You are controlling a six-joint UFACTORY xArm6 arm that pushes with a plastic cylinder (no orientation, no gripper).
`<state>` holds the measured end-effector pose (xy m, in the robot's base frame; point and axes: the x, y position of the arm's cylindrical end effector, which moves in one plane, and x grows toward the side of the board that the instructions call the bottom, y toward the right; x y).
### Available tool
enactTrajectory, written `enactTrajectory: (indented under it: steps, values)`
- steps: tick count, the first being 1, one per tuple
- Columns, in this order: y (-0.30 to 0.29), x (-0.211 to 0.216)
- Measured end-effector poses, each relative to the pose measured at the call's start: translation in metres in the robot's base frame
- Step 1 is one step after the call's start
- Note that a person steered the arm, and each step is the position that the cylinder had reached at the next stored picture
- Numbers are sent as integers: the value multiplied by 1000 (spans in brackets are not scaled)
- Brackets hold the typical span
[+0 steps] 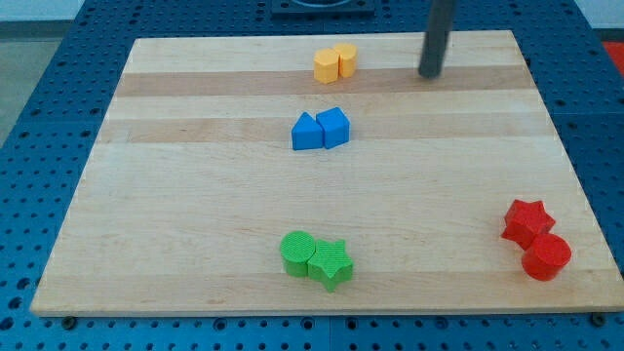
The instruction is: Place the blue cube to the bottom left of the yellow hexagon
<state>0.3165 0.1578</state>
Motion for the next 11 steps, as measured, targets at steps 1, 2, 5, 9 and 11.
enactTrajectory:
  steps: [1, 2, 5, 9, 11]
  values:
    - [-17, 73]
    - [-58, 84]
    - [-125, 97]
    - [-177, 47]
    - [-178, 20]
